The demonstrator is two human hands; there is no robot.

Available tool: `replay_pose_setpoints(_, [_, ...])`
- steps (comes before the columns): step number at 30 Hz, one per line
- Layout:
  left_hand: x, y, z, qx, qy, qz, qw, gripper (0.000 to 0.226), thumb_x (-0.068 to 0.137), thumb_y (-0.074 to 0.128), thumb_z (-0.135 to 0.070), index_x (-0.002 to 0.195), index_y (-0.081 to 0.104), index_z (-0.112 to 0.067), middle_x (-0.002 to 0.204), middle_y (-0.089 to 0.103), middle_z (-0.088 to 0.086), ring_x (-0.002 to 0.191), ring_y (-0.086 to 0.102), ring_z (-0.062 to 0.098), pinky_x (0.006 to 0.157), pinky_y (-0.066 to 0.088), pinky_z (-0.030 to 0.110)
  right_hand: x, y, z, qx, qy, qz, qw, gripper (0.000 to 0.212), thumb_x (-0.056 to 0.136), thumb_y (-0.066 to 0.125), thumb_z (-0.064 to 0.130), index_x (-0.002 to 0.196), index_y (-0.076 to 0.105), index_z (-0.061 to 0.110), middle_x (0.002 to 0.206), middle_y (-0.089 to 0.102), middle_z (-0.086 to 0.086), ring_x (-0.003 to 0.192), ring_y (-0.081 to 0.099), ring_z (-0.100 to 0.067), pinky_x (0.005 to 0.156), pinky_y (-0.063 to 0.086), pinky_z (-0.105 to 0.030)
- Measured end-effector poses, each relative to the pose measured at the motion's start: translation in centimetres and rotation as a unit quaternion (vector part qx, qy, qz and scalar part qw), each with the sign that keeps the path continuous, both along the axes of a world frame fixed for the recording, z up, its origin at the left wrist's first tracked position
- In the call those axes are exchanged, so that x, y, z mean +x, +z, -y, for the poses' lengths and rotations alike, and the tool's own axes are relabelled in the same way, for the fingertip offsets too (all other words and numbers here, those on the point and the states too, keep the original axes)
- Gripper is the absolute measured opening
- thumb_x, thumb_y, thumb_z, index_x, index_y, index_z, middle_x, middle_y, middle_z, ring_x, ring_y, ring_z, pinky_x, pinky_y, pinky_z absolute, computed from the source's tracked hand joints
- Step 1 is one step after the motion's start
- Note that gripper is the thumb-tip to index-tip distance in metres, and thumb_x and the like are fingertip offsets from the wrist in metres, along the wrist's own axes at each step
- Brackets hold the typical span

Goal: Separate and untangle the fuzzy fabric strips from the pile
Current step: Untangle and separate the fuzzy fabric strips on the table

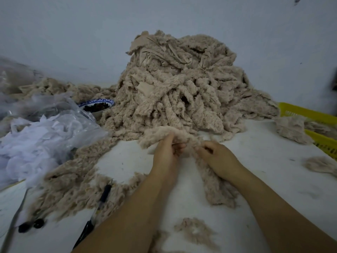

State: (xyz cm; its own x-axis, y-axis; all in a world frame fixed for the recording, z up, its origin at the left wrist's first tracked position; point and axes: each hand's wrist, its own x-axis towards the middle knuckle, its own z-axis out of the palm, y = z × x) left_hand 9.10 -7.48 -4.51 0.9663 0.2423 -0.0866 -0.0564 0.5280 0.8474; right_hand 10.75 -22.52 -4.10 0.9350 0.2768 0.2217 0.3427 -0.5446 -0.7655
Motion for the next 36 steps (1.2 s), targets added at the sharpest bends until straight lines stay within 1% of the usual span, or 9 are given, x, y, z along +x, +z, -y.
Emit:
replay_pose_setpoints(2, [0.3, -0.6, 0.1, 0.11, -0.007, -0.008, 0.994, 0.02, 0.099, 0.046, -0.006, 0.092, 0.064, -0.009, 0.064, 0.069, -0.006, 0.067, 0.063, 0.011, 0.064, 0.05, 0.024, 0.3, 0.8, 0.8, 0.294, -0.083, -0.068, 0.95, 0.029, 0.098, 0.05, 0.012, 0.073, 0.06, 0.02, 0.063, 0.061, 0.004, 0.056, 0.053, -0.006, 0.052, 0.041, -0.015])
replay_pose_setpoints(4, [0.5, -0.9, 0.4, 0.167, -0.013, 0.001, 0.986, 0.033, 0.097, 0.04, 0.0, 0.095, 0.069, -0.017, 0.078, 0.073, -0.009, 0.069, 0.066, 0.008, 0.066, 0.052, 0.019, 0.9, 2.1, 3.3, 0.613, -0.2, -0.065, 0.762, 0.021, 0.102, 0.047, 0.013, 0.088, 0.062, 0.014, 0.074, 0.067, 0.0, 0.064, 0.061, -0.01, 0.052, 0.047, -0.017])
replay_pose_setpoints(5, [0.5, -1.0, 0.4, 0.181, -0.011, 0.005, 0.983, 0.037, 0.098, 0.039, 0.001, 0.097, 0.07, -0.02, 0.087, 0.073, -0.008, 0.07, 0.067, 0.004, 0.069, 0.053, 0.018, 1.3, 2.2, 4.5, 0.7, -0.227, -0.065, 0.674, 0.021, 0.104, 0.045, 0.023, 0.108, 0.06, 0.009, 0.092, 0.067, -0.005, 0.078, 0.066, -0.014, 0.061, 0.052, -0.018])
replay_pose_setpoints(7, [0.7, -1.1, 0.4, 0.194, 0.004, 0.005, 0.981, 0.037, 0.1, 0.04, -0.002, 0.098, 0.071, -0.022, 0.099, 0.071, -0.006, 0.071, 0.068, 0.001, 0.074, 0.054, 0.018, 1.3, 1.5, 5.3, 0.738, -0.222, -0.118, 0.626, 0.053, 0.104, 0.042, 0.041, 0.139, 0.041, 0.002, 0.116, 0.057, -0.012, 0.106, 0.065, -0.024, 0.085, 0.054, -0.025])
replay_pose_setpoints(15, [3.7, -0.4, 0.8, 0.213, 0.04, -0.014, 0.976, 0.019, 0.095, 0.043, -0.005, 0.078, 0.051, -0.01, 0.069, 0.055, -0.001, 0.058, 0.057, 0.005, 0.065, 0.05, 0.024, -0.2, -0.9, -1.0, 0.215, -0.08, -0.103, 0.968, 0.024, 0.099, 0.051, 0.02, 0.085, 0.07, 0.016, 0.076, 0.071, 0.002, 0.064, 0.066, -0.004, 0.057, 0.05, -0.013])
replay_pose_setpoints(18, [4.9, -0.3, 0.1, 0.064, 0.053, -0.053, 0.995, 0.028, 0.099, 0.048, -0.005, 0.074, 0.058, -0.013, 0.071, 0.067, 0.003, 0.072, 0.066, 0.015, 0.086, 0.053, 0.033, -0.4, -1.2, -0.7, 0.194, -0.062, -0.099, 0.974, 0.025, 0.099, 0.052, 0.023, 0.084, 0.071, 0.019, 0.078, 0.071, 0.004, 0.067, 0.067, -0.003, 0.06, 0.049, -0.013])
replay_pose_setpoints(22, [4.2, -0.4, -0.5, -0.056, 0.06, -0.022, 0.996, 0.014, 0.095, 0.057, -0.002, 0.09, 0.07, -0.002, 0.076, 0.075, 0.005, 0.072, 0.071, 0.012, 0.072, 0.058, 0.021, -0.3, -1.1, -0.8, 0.188, -0.07, -0.093, 0.975, 0.023, 0.099, 0.051, 0.025, 0.087, 0.07, 0.018, 0.083, 0.071, 0.001, 0.068, 0.067, -0.004, 0.06, 0.049, -0.011])
replay_pose_setpoints(29, [-1.1, 0.6, 2.4, 0.22, -0.097, 0.04, 0.97, 0.024, 0.088, 0.056, -0.016, 0.083, 0.079, -0.013, 0.088, 0.077, 0.009, 0.087, 0.074, 0.021, 0.084, 0.059, 0.034, -0.5, 0.0, -0.9, 0.284, -0.051, -0.14, 0.947, 0.026, 0.102, 0.048, 0.039, 0.096, 0.066, 0.021, 0.094, 0.072, 0.001, 0.085, 0.07, -0.014, 0.076, 0.056, -0.028])
replay_pose_setpoints(36, [-3.4, 0.3, 2.5, 0.36, -0.247, 0.052, 0.898, 0.028, 0.081, 0.053, -0.023, 0.073, 0.078, -0.014, 0.081, 0.076, 0.005, 0.083, 0.072, 0.018, 0.087, 0.058, 0.036, -1.0, 0.9, 0.3, 0.291, 0.019, -0.247, 0.924, 0.017, 0.095, 0.055, 0.017, 0.08, 0.046, 0.015, 0.069, 0.053, -0.009, 0.051, 0.048, -0.013, 0.043, 0.035, -0.024])
